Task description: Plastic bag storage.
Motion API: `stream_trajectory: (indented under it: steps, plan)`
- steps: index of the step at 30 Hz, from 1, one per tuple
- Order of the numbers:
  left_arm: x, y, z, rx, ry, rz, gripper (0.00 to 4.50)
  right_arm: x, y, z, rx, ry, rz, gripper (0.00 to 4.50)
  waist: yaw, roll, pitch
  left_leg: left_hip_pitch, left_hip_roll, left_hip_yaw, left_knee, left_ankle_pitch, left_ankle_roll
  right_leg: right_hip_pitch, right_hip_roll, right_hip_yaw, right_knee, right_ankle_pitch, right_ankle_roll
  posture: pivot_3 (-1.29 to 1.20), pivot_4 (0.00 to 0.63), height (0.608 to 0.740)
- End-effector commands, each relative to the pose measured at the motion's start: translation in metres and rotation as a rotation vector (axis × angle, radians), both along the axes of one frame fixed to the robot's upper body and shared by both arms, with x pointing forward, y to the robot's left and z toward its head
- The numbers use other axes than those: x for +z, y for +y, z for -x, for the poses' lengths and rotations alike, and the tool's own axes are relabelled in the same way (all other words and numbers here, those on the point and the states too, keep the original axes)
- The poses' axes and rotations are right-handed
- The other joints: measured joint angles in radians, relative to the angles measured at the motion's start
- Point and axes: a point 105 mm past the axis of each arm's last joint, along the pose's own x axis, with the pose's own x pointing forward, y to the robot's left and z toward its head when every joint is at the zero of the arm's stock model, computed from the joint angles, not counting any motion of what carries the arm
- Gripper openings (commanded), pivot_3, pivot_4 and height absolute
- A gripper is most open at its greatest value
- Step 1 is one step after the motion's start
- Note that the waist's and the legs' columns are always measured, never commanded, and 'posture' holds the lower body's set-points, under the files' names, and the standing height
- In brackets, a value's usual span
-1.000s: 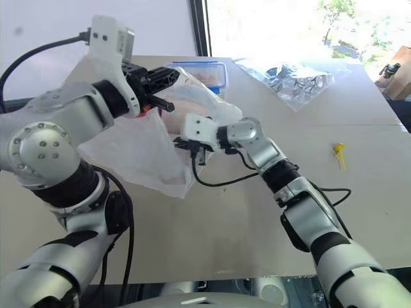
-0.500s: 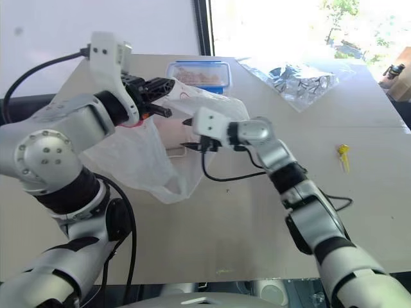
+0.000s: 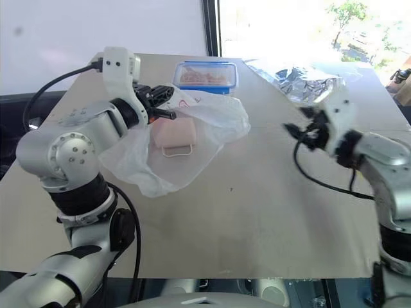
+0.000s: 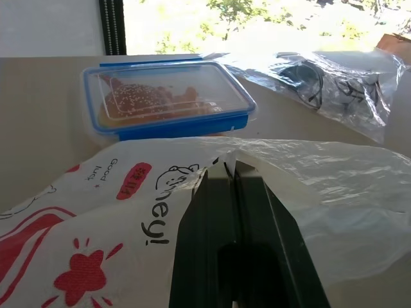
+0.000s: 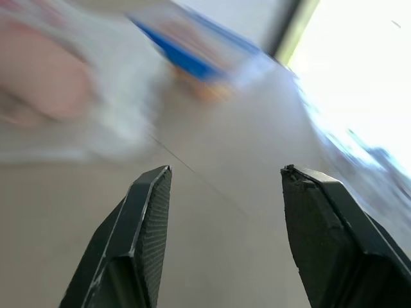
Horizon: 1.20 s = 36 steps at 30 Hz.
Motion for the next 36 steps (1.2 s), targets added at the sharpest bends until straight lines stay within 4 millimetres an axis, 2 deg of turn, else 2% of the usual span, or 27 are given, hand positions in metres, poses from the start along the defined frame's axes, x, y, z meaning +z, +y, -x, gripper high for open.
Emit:
stream_trajectory:
  steps: [1,3,10,12,14,15,16,17,21,22,23,24,25,28,29,32,36]
  plan:
    - [0.011,-0.005,-0.001,-0.015,-0.063,-0.020,0.00,-0.027,-0.059,-0.009,-0.330,0.055,0.042,2.74,-0.005,0.000,0.000,0.000,0.000,0.000,0.000,0.000,0.000,0.000,0.001,0.001,0.000,0.000,0.000,0.00,0.150,0.740]
    - [0.010,-0.005,0.000,-0.016,-0.067,-0.030,0.00,-0.044,-0.078,-0.013,-0.427,0.094,0.006,2.74,-0.010,0.000,0.000,0.001,0.000,0.001,0.000,0.000,0.000,0.000,0.005,0.003,0.000,0.000,0.000,0.00,0.150,0.740]
    - [0.007,-0.002,0.003,0.004,-0.062,-0.026,0.00,-0.105,-0.106,-0.021,-0.567,0.266,-0.109,2.74,-0.012,0.000,0.000,0.002,0.002,0.006,-0.001,0.000,0.000,-0.002,0.011,0.010,0.001,-0.002,0.003,0.00,0.150,0.740]
    - [0.007,-0.002,0.005,0.004,-0.063,-0.030,0.00,-0.114,-0.109,-0.024,-0.577,0.286,-0.117,2.22,-0.014,0.000,0.000,0.003,0.002,0.008,-0.001,0.000,0.000,-0.002,0.011,0.012,0.000,-0.002,0.003,0.00,0.150,0.740]
    - [0.006,0.000,0.006,0.012,-0.062,-0.034,0.00,-0.117,-0.110,-0.026,-0.571,0.291,-0.116,1.35,-0.012,0.000,0.000,0.003,0.002,0.008,0.000,0.000,0.000,-0.002,0.011,0.012,0.000,-0.002,0.004,0.00,0.150,0.740]
    - [0.006,0.001,0.006,0.016,-0.062,-0.034,0.00,-0.116,-0.110,-0.028,-0.564,0.284,-0.124,1.05,-0.011,0.000,0.000,0.003,0.002,0.008,0.000,0.000,0.000,-0.001,0.011,0.012,0.000,-0.002,0.004,0.00,0.150,0.740]
    - [0.006,0.002,0.006,0.020,-0.064,-0.035,0.00,-0.115,-0.109,-0.029,-0.554,0.277,-0.128,0.43,-0.010,0.000,0.000,0.003,0.002,0.008,0.000,0.000,0.000,-0.001,0.011,0.012,0.000,-0.002,0.004,0.00,0.150,0.740]
    - [0.007,0.003,0.006,0.022,-0.066,-0.035,0.00,-0.113,-0.108,-0.029,-0.543,0.271,-0.126,0.15,-0.009,0.000,0.000,0.003,0.002,0.008,0.000,0.000,0.000,-0.001,0.011,0.012,0.000,-0.002,0.004,0.00,0.150,0.740]
    - [0.009,0.005,0.006,0.027,-0.073,-0.024,0.00,-0.094,-0.090,-0.028,-0.428,0.231,-0.160,0.06,-0.009,0.000,0.000,0.003,0.002,0.008,0.000,0.000,0.000,-0.001,0.011,0.012,0.000,-0.002,0.004,0.00,0.150,0.740]
    - [0.010,0.005,0.006,0.026,-0.075,-0.016,0.00,-0.083,-0.070,-0.025,-0.315,0.217,-0.181,0.06,-0.009,0.000,0.000,0.003,0.002,0.008,0.000,0.000,0.000,-0.001,0.011,0.012,0.000,-0.002,0.004,0.00,0.150,0.740]
    - [0.011,0.005,0.006,0.025,-0.076,-0.011,0.00,-0.071,-0.035,-0.017,-0.129,0.223,-0.222,0.06,-0.009,0.000,0.000,0.003,0.002,0.008,0.000,0.000,0.000,-0.001,0.011,0.012,0.000,-0.002,0.004,0.00,0.150,0.740]
    - [0.011,0.005,0.005,0.024,-0.076,-0.009,0.00,-0.063,-0.010,-0.008,0.005,0.234,-0.244,0.06,-0.010,0.002,0.001,0.003,0.002,0.008,-0.001,0.000,0.000,-0.002,0.011,0.012,0.000,-0.002,0.004,0.00,0.150,0.740]
    - [0.013,0.005,0.006,0.018,-0.081,-0.007,0.00,-0.054,0.026,0.002,0.169,0.245,-0.253,0.06,-0.015,0.002,0.001,0.002,0.003,0.008,-0.001,0.000,0.000,-0.003,0.012,0.012,0.000,-0.002,0.004,0.00,0.150,0.740]
    - [0.019,0.003,0.008,-0.004,-0.098,-0.010,0.00,-0.041,0.096,0.021,0.442,0.255,-0.238,0.06,-0.032,0.002,0.001,0.003,0.005,0.007,-0.001,0.000,0.000,-0.003,0.015,0.012,0.001,-0.002,0.004,0.00,0.150,0.740]
    - [0.020,0.003,0.008,-0.010,-0.102,-0.012,0.00,-0.039,0.108,0.023,0.479,0.250,-0.231,0.06,-0.035,0.002,0.001,0.003,0.005,0.007,-0.001,0.000,0.000,-0.003,0.015,0.012,0.001,-0.002,0.005,0.00,0.150,0.740]
    - [0.024,0.003,0.014,-0.037,-0.114,-0.027,0.00,-0.032,0.167,-0.006,0.518,0.204,-0.248,0.06,-0.039,0.001,0.001,0.004,0.004,0.006,0.000,0.000,0.000,-0.002,0.014,0.011,0.001,-0.002,0.005,0.00,0.150,0.740]
    - [0.029,0.006,0.021,-0.041,-0.131,-0.047,0.00,-0.028,0.230,-0.044,0.569,0.132,-0.152,0.06,-0.037,0.001,0.001,0.003,0.004,0.008,0.001,0.000,0.000,-0.004,0.014,0.012,0.002,-0.001,0.004,0.00,0.150,0.740]
